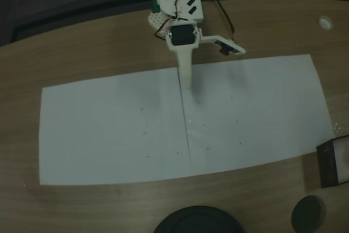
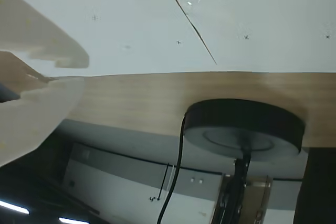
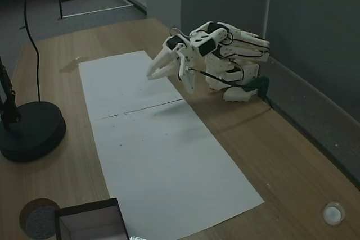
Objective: Grab a orange square and put it in the box.
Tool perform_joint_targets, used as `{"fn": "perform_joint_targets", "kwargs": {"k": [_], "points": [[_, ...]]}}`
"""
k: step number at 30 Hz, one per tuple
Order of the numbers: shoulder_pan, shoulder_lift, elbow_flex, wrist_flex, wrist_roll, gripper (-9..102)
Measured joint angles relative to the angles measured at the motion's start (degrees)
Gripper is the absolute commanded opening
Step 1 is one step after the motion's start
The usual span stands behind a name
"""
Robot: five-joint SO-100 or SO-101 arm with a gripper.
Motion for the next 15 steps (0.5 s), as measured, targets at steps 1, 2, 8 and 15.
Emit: {"fn": "perform_joint_targets", "kwargs": {"k": [1, 2, 8, 15], "points": [[0.3, 0.0, 0.0, 1.6, 0.0, 0], [0.4, 0.0, 0.0, 3.3, 0.0, 0], [-0.4, 0.0, -0.2, 14.9, 0.0, 0], [-0.7, 0.0, -2.7, 30.1, 0.0, 0]]}}
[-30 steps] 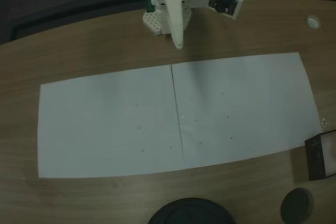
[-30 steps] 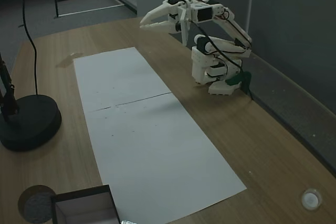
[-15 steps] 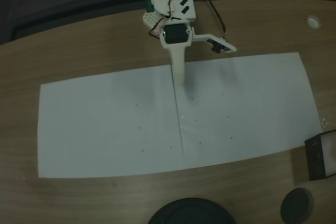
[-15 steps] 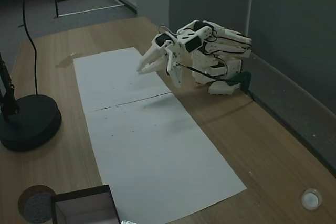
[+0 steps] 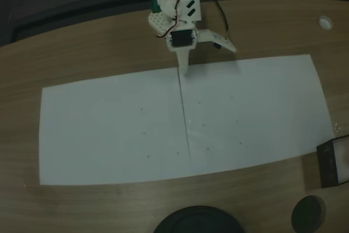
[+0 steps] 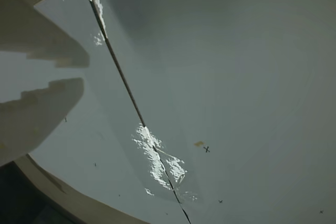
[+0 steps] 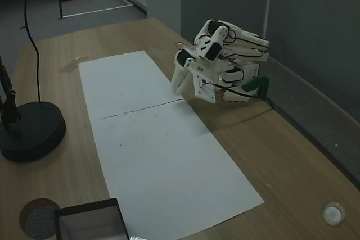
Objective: Grab a orange square and put it in the box.
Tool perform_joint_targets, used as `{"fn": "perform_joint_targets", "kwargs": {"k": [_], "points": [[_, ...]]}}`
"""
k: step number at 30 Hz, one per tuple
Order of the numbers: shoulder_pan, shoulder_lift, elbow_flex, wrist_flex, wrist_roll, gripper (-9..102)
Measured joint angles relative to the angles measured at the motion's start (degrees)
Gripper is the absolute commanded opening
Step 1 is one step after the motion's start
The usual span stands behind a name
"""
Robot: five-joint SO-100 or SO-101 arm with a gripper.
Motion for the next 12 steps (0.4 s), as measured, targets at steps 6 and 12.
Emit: {"fn": "perform_joint_targets", "kwargs": {"k": [6, 12], "points": [[0.4, 0.0, -0.4, 0.4, 0.0, 0], [0.4, 0.0, -0.4, 0.4, 0.0, 0]]}}
